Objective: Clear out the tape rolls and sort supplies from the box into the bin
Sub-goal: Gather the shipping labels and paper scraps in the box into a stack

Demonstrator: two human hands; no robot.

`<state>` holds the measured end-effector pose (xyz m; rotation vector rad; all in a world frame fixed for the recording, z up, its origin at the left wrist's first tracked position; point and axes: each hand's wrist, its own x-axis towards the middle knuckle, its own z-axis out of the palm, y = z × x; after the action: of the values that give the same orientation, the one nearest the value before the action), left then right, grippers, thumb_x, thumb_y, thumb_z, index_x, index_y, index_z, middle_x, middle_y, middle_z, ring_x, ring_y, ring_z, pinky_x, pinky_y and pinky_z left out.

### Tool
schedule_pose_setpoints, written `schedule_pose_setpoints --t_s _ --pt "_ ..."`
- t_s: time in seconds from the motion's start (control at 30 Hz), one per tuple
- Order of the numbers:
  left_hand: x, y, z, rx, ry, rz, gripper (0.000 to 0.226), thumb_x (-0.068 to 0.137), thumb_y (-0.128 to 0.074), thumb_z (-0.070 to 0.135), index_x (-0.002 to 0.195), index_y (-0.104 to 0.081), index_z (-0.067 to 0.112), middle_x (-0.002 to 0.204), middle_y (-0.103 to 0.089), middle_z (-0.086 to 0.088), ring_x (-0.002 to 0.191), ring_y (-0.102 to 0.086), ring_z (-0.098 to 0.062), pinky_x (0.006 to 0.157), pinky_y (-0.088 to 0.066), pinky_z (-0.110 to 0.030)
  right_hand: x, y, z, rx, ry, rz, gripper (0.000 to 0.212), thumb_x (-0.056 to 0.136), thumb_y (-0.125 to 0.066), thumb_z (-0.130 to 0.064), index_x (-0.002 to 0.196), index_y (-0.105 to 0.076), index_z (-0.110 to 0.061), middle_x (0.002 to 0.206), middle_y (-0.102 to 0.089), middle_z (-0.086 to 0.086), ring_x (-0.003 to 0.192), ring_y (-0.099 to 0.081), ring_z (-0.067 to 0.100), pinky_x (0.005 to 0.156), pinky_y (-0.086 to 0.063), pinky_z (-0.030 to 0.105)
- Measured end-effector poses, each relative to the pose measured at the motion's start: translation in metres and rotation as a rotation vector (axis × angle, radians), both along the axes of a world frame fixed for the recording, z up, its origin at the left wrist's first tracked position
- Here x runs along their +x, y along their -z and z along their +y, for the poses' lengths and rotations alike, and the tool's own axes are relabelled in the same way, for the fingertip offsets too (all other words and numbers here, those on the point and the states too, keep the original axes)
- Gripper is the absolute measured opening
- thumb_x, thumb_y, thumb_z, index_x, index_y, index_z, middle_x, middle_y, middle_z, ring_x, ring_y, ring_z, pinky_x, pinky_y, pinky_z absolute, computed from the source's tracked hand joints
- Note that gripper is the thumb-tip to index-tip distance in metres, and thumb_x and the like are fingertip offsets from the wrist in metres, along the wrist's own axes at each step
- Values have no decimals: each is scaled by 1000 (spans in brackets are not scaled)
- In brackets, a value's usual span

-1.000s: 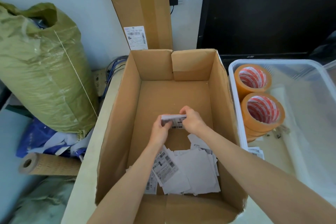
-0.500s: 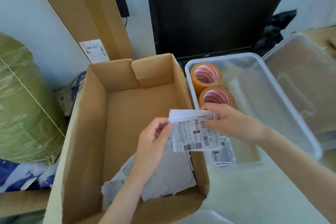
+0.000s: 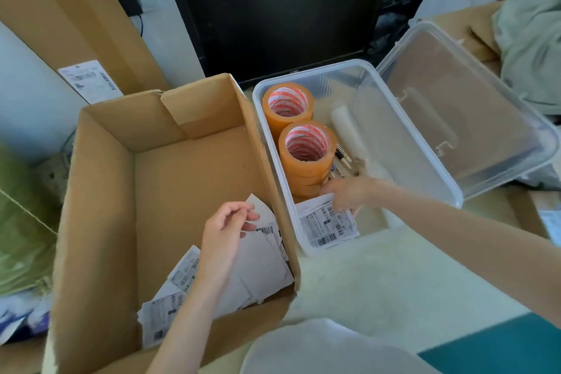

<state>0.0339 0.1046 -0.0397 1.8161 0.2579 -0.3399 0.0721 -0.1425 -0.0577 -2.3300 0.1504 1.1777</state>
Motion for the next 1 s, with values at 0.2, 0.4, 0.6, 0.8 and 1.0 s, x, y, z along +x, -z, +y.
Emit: schedule_pose_setpoints --t_s 0.2,0.4,0.6,0.8,1.0 --pt "3 6 9 46 27 48 24 98 -45 8 92 -67 14 87 -70 -3 79 -64 -15 83 -51 -36 -4 7 -5 -33 -143 -18 63 85 -43 8 141 -41 -20 145 -44 -1 130 -45 21 100 -43 28" --pt "16 3 34 180 143 5 22 98 -45 13 96 -65 21 97 -69 7 91 -63 -6 75 -46 -25 -11 -26 -12 171 68 -254 42 88 -43 14 124 -58 1 116 -64 16 99 -62 13 91 -49 22" --pt "27 39 54 517 465 58 16 96 -51 21 111 -58 19 110 -59 4 97 -56 -12 67 -48 -19 -14 -78 33 493 241 -416 19 92 -53 3 99 -67 -7 91 -73 10 83 -70 19 80 -56 26" --pt "24 80 57 744 713 82 41 85 -66 29 121 -50 16 123 -52 -1 116 -47 -22 92 -40 -31 -1 -74 100 484 57 -607 18 92 -53 -5 97 -67 -14 85 -73 1 81 -69 11 81 -54 27" --pt "22 81 54 868 871 95 52 82 -67 42 123 -47 18 128 -48 -3 121 -40 -26 101 -31 -39 2 -56 124 350 -94 -618 20 95 -48 -8 107 -64 -11 89 -69 3 86 -66 14 75 -51 24"
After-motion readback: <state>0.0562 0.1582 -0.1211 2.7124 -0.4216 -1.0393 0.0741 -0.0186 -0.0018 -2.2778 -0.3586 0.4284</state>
